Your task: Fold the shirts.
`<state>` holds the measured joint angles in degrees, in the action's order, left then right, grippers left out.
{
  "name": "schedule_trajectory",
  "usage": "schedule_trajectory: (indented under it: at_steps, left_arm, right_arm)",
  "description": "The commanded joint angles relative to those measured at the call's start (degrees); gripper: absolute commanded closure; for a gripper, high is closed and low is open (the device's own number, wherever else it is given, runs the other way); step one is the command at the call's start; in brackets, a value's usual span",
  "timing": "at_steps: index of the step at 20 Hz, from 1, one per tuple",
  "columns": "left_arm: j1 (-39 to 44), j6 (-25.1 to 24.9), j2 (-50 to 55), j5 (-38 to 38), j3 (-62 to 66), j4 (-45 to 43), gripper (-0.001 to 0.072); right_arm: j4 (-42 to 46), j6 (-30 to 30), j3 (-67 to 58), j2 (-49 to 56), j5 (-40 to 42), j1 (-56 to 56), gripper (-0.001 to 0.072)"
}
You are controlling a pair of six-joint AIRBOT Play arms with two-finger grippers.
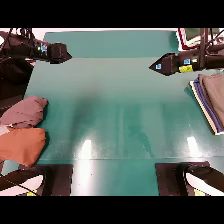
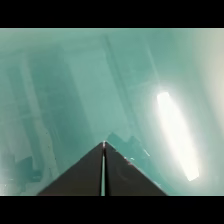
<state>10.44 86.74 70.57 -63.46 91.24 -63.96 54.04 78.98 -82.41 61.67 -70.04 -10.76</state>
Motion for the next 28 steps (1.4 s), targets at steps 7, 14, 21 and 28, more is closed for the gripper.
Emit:
schedule_trajectory:
  at_steps: [7,14,21,28]
  left_arm:
    - [0.0,0.0,0.0,0.0,0.0,0.0,0.0680]
    - [-0.2,-0.3,-0.1,4.5,0.1,-0.5,0.0680]
    - [-14.6,1.3,-7.5,-5.6,0.4,-24.4,0.0680]
    - [-21.8,1.9,-3.1,0.9,-19.5,-26.7,-0.0008]
  right_arm:
    - [0.0,0.0,0.0,0.0,0.0,-0.1,0.0695]
    - [0.0,0.0,0.0,0.0,0.1,-0.1,0.0695]
    - [0.0,0.0,0.0,0.0,0.1,-0.1,0.0695]
    - [-0.1,0.0,0.0,0.0,0.0,-0.1,0.0695]
